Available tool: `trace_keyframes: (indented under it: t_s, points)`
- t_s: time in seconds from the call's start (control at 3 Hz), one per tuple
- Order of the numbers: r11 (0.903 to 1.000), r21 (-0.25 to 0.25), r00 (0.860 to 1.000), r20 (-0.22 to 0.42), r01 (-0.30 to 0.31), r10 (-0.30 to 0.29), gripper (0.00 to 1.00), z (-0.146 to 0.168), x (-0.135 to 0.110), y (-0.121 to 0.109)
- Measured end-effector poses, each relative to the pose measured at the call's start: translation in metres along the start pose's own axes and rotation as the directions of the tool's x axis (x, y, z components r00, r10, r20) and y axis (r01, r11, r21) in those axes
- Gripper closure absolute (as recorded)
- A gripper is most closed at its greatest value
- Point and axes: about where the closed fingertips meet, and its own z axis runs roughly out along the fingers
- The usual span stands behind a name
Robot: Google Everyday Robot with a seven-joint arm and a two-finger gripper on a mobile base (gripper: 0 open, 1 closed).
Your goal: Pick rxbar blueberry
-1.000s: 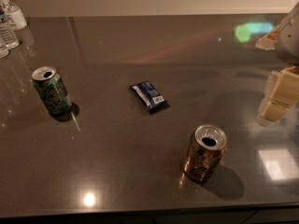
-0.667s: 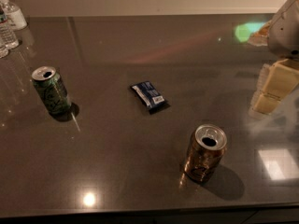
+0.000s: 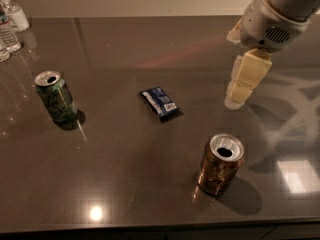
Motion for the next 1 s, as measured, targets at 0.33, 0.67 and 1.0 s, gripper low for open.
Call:
trace_keyframes:
  t_s: [0.33,0.67,1.0]
  points:
    - [0.9996,-0.019,0.999,0.033,0.021,-0.021,0.0,0.029,-0.032,-0.009]
    - [0.9983,-0.046,0.998,0.048,0.037,-0.035,0.0,0.064,-0.056,-0.014]
    - [0.9942,-0.096,0.997,0.068,0.049,-0.043,0.0,0.097,-0.075,-0.015]
